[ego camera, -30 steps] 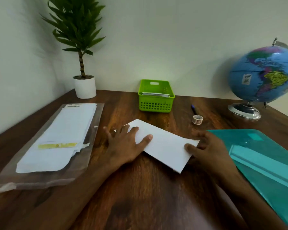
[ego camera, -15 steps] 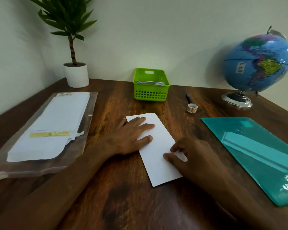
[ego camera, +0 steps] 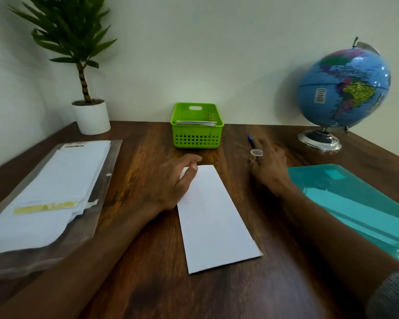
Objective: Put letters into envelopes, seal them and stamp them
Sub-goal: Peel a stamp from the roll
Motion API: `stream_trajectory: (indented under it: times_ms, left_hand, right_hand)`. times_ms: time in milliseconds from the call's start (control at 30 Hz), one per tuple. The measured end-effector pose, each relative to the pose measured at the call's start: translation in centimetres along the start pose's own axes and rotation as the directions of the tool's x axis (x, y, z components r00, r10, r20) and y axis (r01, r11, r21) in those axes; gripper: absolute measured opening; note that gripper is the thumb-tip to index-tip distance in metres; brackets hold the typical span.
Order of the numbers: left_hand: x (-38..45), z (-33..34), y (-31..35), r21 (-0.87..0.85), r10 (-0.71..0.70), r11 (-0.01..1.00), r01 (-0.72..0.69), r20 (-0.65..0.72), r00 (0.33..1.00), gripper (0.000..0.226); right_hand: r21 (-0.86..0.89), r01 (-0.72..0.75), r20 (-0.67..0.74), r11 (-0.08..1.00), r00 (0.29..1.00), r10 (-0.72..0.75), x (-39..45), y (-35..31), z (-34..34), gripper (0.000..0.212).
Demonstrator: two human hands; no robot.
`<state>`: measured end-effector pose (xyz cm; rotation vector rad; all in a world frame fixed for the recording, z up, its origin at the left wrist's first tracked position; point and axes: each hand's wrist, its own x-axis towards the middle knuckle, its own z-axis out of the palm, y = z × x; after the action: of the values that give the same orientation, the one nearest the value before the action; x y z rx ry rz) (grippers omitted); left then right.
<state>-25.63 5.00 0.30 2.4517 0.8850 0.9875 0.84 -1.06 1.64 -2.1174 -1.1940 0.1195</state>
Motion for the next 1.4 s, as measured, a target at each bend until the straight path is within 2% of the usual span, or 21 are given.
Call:
stream_trajectory:
  times_ms: [67, 167, 267, 367, 433, 500, 567, 733, 900, 1067, 1133, 1200, 1300, 1400]
  left_hand:
    - [0.9, 0.0, 0.0, -0.063, -0.045, 0.997, 0.036, -0.15, 0.988, 0.038]
    - [1.6, 0.0, 0.0, -0.198, -0.159, 0.975, 0.102, -0.301, 0.94, 0.03]
    - [0.6, 0.1, 1.1, -0.197, -0.118, 0.98, 0.025, -0.477, 0.871, 0.028]
    - [0.0, 1.1, 3.8, -0.285, -0.141, 0.958, 0.019, -0.412, 0.9, 0.017]
    - [0.2, 1.9, 5.2, -0.431, -0.229, 0.899, 0.081, -0.302, 0.925, 0.026]
    - [0.1, 2.4, 5.7, -0.526, -0.239, 0.843, 0.111, -0.183, 0.953, 0.033]
    - [-0.3, 2.7, 5.5, -0.548, -0.21, 0.829, 0.108, -0.127, 0.969, 0.03]
    - [-0.4, 2.7, 5.3, -0.631, -0.248, 0.764, 0.135, -0.093, 0.964, 0.022]
    - [-0.4, 2.7, 5.3, -0.754, -0.303, 0.623, 0.207, 0.011, 0.953, 0.023]
    - [-0.2, 2.5, 5.3, -0.86, -0.299, 0.411, 0.302, 0.186, 0.936, 0.027]
    - [0.0, 2.2, 4.9, -0.88, -0.269, 0.367, 0.3, 0.209, 0.94, 0.025]
    - [0.1, 2.1, 4.6, -0.876, -0.253, 0.394, 0.279, 0.189, 0.949, 0.03]
    - [0.0, 2.2, 4.4, -0.838, -0.246, 0.491, 0.239, 0.13, 0.961, 0.038]
    - [-0.1, 2.3, 4.3, -0.811, -0.23, 0.545, 0.214, 0.101, 0.968, 0.038]
  right_hand:
    - [-0.033, -0.023, 0.009, 0.999, 1.0, 0.023, 1.6, 1.1, 1.0, 0.058]
    - [0.004, 0.032, -0.045, 0.999, 0.999, -0.032, 1.8, 1.4, 1.8, 0.041]
    - [0.066, 0.142, -0.118, 0.988, 0.984, -0.134, 0.3, 0.8, 1.5, 0.026]
    - [0.262, 0.293, -0.15, 0.919, 0.954, -0.261, -3.2, -1.1, 0.8, 0.029]
    - [0.338, 0.411, -0.186, 0.846, 0.911, -0.369, -5.8, -2.2, 0.6, 0.03]
    - [0.37, 0.485, -0.225, 0.793, 0.874, -0.43, -7.6, -2.9, 0.5, 0.03]
    - [0.405, 0.487, -0.243, 0.774, 0.873, -0.422, -8.3, -3.2, 0.6, 0.029]
    - [0.456, 0.484, -0.246, 0.746, 0.875, -0.418, -8.6, -3.5, 0.7, 0.027]
    - [0.42, 0.528, -0.284, 0.738, 0.849, -0.445, -8.5, -3.3, 0.8, 0.031]
    - [0.208, 0.677, -0.344, 0.706, 0.726, -0.595, -8.5, -3.1, 0.8, 0.025]
    - [0.224, 0.66, -0.356, 0.718, 0.741, -0.57, -8.2, -2.9, 1.0, 0.029]
    - [0.316, 0.606, -0.352, 0.73, 0.79, -0.503, -8.1, -2.8, 1.2, 0.034]
    - [0.549, 0.508, -0.296, 0.664, 0.861, -0.414, -8.2, -3.1, 1.2, 0.039]
    - [0.629, 0.458, -0.255, 0.628, 0.885, -0.39, -8.1, -3.2, 1.2, 0.048]
